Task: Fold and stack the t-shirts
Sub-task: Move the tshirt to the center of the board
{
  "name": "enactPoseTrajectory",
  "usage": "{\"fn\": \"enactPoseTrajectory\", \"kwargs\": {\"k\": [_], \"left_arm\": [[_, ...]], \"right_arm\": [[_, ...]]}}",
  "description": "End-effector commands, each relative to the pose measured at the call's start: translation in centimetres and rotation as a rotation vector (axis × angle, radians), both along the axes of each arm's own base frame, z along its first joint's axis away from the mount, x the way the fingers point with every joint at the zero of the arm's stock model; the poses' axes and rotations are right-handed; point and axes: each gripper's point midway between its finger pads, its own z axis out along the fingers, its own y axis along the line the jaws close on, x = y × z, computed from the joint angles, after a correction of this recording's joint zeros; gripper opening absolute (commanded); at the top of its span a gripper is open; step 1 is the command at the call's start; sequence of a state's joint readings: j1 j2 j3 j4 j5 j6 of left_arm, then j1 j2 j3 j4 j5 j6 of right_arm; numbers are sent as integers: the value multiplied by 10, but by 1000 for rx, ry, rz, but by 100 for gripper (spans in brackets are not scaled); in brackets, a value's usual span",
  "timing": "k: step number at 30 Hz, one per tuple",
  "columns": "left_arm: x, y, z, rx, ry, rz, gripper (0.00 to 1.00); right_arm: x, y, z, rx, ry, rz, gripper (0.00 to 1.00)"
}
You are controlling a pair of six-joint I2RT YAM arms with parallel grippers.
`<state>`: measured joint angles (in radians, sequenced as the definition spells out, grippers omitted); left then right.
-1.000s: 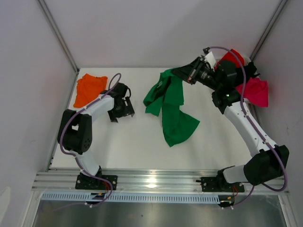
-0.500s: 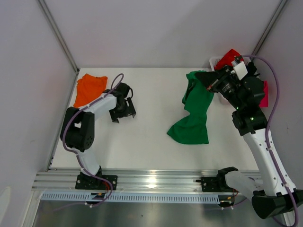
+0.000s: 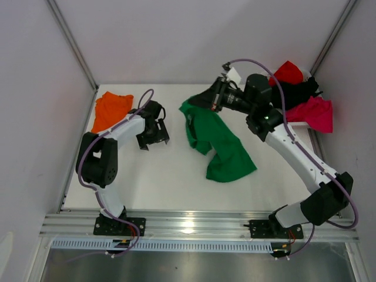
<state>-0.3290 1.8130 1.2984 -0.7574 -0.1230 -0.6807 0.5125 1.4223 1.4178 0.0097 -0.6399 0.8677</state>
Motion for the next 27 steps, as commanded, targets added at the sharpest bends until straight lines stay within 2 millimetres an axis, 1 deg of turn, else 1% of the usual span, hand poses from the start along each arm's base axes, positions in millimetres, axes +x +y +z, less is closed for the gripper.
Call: {"fn": "enactPoseTrajectory", "kwargs": {"k": [1,2,3,4,5,7,8,9,10,11,12,13,15,16,17,19,20,21,22,23,24,25,26,27], "left_arm": [[13,-12,13,-34,-45,-6,88],[10,-12,9,-37,-34,-6,88],[12,-14,10,-46,-41,-8,88],[13,-17,10,-59,-45,-9,88],[11,-17,7,-62,-37,-9,88],[11,-18,5,-68,-34,-10,88],[10,-18,2,-66,-25,-10,88],[10,-18,1,-65,-21,-10,88],[10,-18,1,-65,-22,-10,88],[10,-18,1,-65,-22,-10,88],[11,-19,1,-67,-23,-10,88],[10,-19,1,-66,-23,-13,88],[10,-19,1,-64,-20,-14,88],[9,-18,0,-62,-20,-14,88],[9,-18,0,-58,-19,-14,88],[8,-17,-1,-53,-16,-16,88],[8,-17,-2,-52,-14,-16,88],[8,-16,-2,-50,-15,-17,88],[6,-16,-4,-48,-8,-17,88],[6,-16,-5,-49,-7,-19,88],[6,-16,-5,-49,-8,-20,88],[5,-15,-6,-45,-3,-21,88],[5,-15,-6,-47,-4,-21,88],[6,-15,-6,-47,-6,-23,88]], "right_arm": [[-85,29,109,221,-245,303,0],[-94,34,117,243,-250,339,0],[-106,37,131,285,-250,385,0],[-119,43,136,309,-238,430,0],[-128,42,146,347,-263,457,0],[-143,42,155,384,-237,508,0],[-145,41,159,396,-245,510,0],[-145,40,161,399,-244,503,0],[-148,36,165,402,-280,487,0],[-144,36,161,379,-270,464,0],[-136,34,161,368,-274,418,0],[-134,30,159,351,-307,381,0],[-113,22,148,319,-280,290,0],[-101,21,130,292,-239,255,0],[-90,6,126,277,-240,193,0],[-62,-11,104,242,-189,54,0],[-51,-22,74,186,-130,-13,0],[-21,-44,57,158,-87,-162,0],[-7,-57,30,105,-17,-240,0],[7,-75,2,48,0,-347,0],[21,-95,-19,-1,37,-435,0],[27,-106,-42,-52,83,-495,0],[37,-121,-71,-101,123,-572,0],[41,-132,-86,-131,141,-610,0]]}}
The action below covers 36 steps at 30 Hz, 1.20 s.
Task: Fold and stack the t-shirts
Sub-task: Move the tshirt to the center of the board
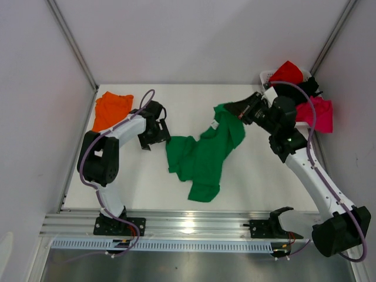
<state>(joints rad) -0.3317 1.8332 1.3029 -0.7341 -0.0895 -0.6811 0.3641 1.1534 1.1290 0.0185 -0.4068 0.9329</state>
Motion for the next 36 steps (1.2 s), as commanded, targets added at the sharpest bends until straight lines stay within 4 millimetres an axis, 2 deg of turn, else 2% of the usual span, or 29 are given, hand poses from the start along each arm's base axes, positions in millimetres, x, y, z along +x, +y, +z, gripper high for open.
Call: {"fn": "enactPoseTrajectory", "kwargs": {"k": [1,2,5,6,8,9,11,12,13,16,19,20,21,22,23,24,26,28,30,32,33,34,36], "left_arm": [[1,-7,-2,-11,-5,-13,88],[1,-6,-2,-9,-6,-14,88],[0,-6,-2,-6,-5,-16,88],[0,-6,-1,-4,-5,-17,88],[-1,-5,-2,0,-5,-19,88],[-2,-4,-2,3,-2,-20,88],[-1,-4,-1,4,-7,-23,88],[-1,-4,-1,4,-9,-26,88],[-2,-4,-1,5,-7,-27,88],[-2,-4,-1,7,-9,-31,88],[-4,-3,-1,8,-3,-35,88],[-5,-3,-1,10,0,-36,88],[-5,-3,0,10,-5,-37,88],[-5,-3,1,9,-9,-39,88],[-5,-3,1,7,-12,-37,88],[-5,-4,2,5,-15,-39,88],[-6,-6,2,0,-13,-42,88],[-7,-9,1,-4,-9,-47,88],[-8,-11,0,-2,-6,-54,88],[-10,-10,-1,11,4,-58,88],[-9,-11,2,12,1,-60,88],[-10,-9,2,20,1,-59,88],[-11,-8,7,26,-7,-63,88]], "right_arm": [[27,-46,-76,-166,143,-241,0],[28,-49,-99,-185,192,-251,0],[32,-53,-128,-198,262,-272,0],[33,-53,-145,-210,307,-275,1],[34,-51,-157,-220,339,-263,9],[36,-50,-163,-225,359,-260,29],[37,-46,-176,-241,388,-247,42],[37,-46,-177,-246,389,-250,46],[36,-45,-180,-250,387,-251,47],[33,-45,-173,-268,318,-269,50],[26,-52,-162,-349,234,-327,51],[28,-65,-152,-410,173,-398,51],[22,-63,-148,-455,146,-411,52],[16,-70,-152,-528,147,-445,52],[20,-91,-140,-593,119,-571,52],[10,-97,-146,-685,130,-586,52],[9,-129,-137,-767,146,-746,52],[2,-147,-140,-834,172,-807,52],[-3,-146,-136,-827,151,-788,51],[-12,-119,-136,-771,101,-657,51],[-15,-106,-143,-737,72,-594,50],[-27,-82,-140,-658,44,-462,51],[-40,-62,-149,-600,58,-345,50]]}}
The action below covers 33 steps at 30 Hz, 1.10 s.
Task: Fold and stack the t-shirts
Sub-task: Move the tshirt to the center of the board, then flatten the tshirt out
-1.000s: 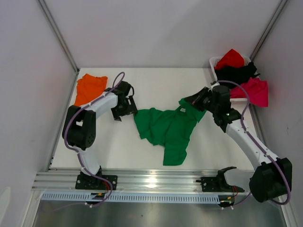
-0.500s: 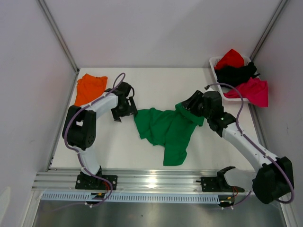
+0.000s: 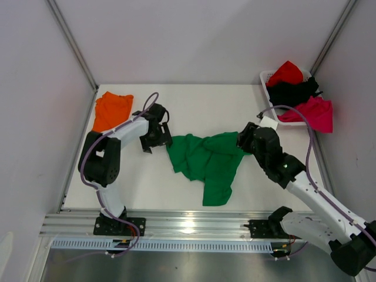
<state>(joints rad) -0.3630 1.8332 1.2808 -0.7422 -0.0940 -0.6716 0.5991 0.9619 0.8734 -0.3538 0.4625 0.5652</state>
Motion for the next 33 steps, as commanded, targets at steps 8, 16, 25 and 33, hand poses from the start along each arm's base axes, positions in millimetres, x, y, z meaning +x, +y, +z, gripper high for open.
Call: {"fn": "enactPoseTrajectory", "kwargs": {"k": [8,16,25,33], "left_arm": [[3,-7,27,-14,-59,-29,88],[3,-13,26,-4,-51,-47,88],[4,-16,27,-15,-55,-51,88],[3,-18,28,-13,-57,-61,88]], "right_arm": [[-86,90,-52,32,246,400,50],[-131,119,-115,-232,348,419,48],[-172,138,-167,-408,464,387,47],[-176,160,-193,-594,502,346,48]]}}
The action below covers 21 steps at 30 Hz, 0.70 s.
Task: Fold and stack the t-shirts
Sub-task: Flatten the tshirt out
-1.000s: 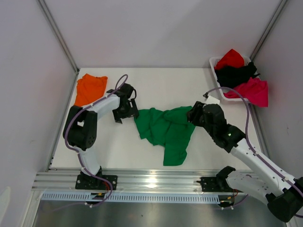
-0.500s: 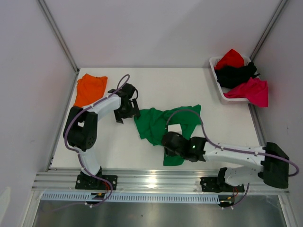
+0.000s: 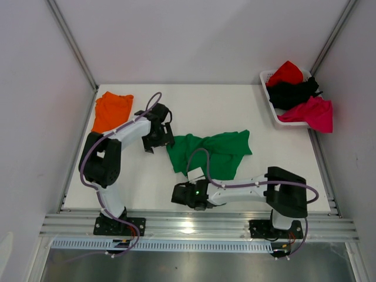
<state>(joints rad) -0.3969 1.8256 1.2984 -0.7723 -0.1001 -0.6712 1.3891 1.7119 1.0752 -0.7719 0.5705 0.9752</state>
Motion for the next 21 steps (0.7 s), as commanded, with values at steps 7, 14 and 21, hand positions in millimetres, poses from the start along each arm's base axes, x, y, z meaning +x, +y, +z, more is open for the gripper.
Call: {"fn": "enactPoseTrajectory", "kwargs": {"k": [7,14,21], "left_arm": [[8,-4,26,-2,-74,-34,88],[9,-4,33,-9,-91,-40,88],[8,-2,38,-1,-101,-44,88]], "right_arm": [[6,-6,-6,-179,-55,-98,49],[6,-21,-19,-281,-45,-132,50],[2,-28,-34,-312,-2,-138,47]]}}
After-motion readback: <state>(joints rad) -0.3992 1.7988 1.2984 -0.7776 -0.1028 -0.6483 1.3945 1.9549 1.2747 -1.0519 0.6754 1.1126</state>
